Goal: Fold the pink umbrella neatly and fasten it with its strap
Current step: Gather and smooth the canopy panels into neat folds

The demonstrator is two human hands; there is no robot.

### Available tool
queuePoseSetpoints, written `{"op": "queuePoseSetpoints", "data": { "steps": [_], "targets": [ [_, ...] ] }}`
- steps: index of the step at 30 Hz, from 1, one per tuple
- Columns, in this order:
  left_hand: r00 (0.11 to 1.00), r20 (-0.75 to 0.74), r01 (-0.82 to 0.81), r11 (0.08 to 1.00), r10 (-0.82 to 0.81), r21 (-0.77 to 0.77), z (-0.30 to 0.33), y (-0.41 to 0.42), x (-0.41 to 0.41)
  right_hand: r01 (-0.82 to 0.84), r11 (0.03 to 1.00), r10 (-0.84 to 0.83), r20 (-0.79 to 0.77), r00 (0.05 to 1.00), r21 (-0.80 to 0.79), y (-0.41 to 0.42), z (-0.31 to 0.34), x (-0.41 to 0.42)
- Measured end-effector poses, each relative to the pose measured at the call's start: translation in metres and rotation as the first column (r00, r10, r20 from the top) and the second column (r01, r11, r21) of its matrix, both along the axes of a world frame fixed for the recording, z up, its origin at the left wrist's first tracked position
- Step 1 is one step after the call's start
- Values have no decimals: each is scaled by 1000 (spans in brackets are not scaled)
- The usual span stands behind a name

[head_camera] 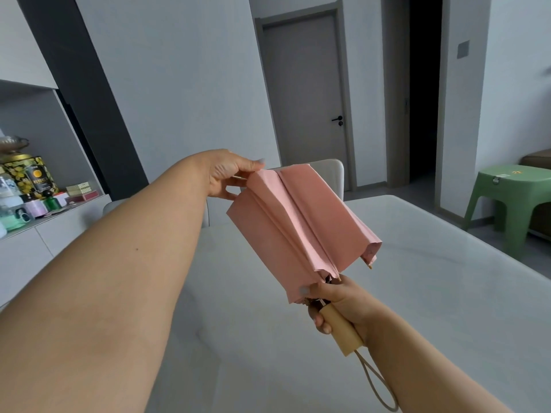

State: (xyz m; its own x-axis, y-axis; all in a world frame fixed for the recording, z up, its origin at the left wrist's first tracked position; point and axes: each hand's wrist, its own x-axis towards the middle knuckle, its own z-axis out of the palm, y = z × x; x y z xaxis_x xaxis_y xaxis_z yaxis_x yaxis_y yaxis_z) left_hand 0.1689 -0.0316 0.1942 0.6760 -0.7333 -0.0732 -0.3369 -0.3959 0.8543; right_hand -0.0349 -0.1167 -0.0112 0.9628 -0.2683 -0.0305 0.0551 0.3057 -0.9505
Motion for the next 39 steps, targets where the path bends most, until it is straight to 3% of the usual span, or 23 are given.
{"op": "queuePoseSetpoints", "data": {
  "steps": [9, 18, 29, 34, 39],
  "targets": [
    [995, -13, 101, 995, -101, 27, -1, 5, -1, 0, 1000, 0, 0, 1000, 15, 0, -1, 0],
    [994, 64, 87, 993, -92, 79, -3, 1, -8, -20, 1000, 20, -10, 1000, -15, 2, 0, -1],
    [989, -146, -2, 999, -6, -50, -2, 1, -11, -15, 1000, 15, -12, 1000, -8, 0, 0, -1],
    [995, 46, -86, 996, 87, -15, -2, -2, -8, -24, 1000, 24, -12, 1000, -5, 1, 0, -1],
    [996, 94, -15, 998, 9, 60, 2, 8, -9, -20, 1000, 20, -21, 1000, 2, 1, -1, -1]
  ]
}}
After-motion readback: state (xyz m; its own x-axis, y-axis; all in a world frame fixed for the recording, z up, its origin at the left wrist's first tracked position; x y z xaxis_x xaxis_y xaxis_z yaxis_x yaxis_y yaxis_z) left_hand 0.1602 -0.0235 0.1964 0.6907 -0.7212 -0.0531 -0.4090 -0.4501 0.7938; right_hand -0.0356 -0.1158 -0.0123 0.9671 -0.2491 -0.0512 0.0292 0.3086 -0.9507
